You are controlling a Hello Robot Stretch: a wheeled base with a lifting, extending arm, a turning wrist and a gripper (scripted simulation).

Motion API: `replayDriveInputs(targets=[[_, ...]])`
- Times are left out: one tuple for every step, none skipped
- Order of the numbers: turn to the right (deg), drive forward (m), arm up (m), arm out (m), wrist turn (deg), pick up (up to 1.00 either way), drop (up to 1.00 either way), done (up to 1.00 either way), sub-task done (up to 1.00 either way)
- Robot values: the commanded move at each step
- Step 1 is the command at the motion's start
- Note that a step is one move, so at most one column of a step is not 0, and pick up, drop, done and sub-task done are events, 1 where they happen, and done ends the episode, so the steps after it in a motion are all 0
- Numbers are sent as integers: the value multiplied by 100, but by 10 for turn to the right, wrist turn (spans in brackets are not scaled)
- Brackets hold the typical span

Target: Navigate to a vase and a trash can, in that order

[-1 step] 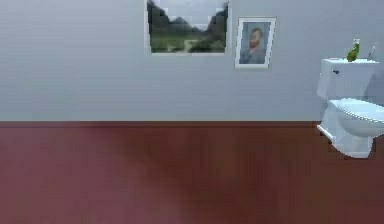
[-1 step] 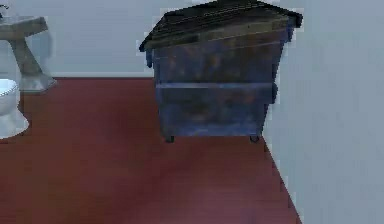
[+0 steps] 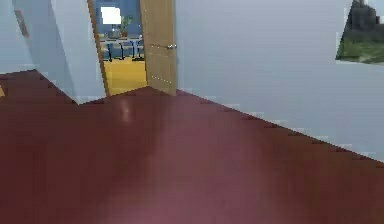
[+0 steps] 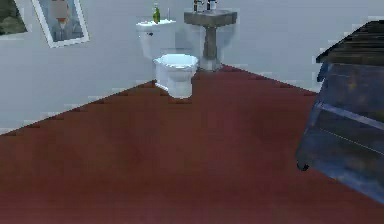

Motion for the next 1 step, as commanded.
replayDriveInputs(targets=[[-390,0,0,0,0,0,0,0,0]])
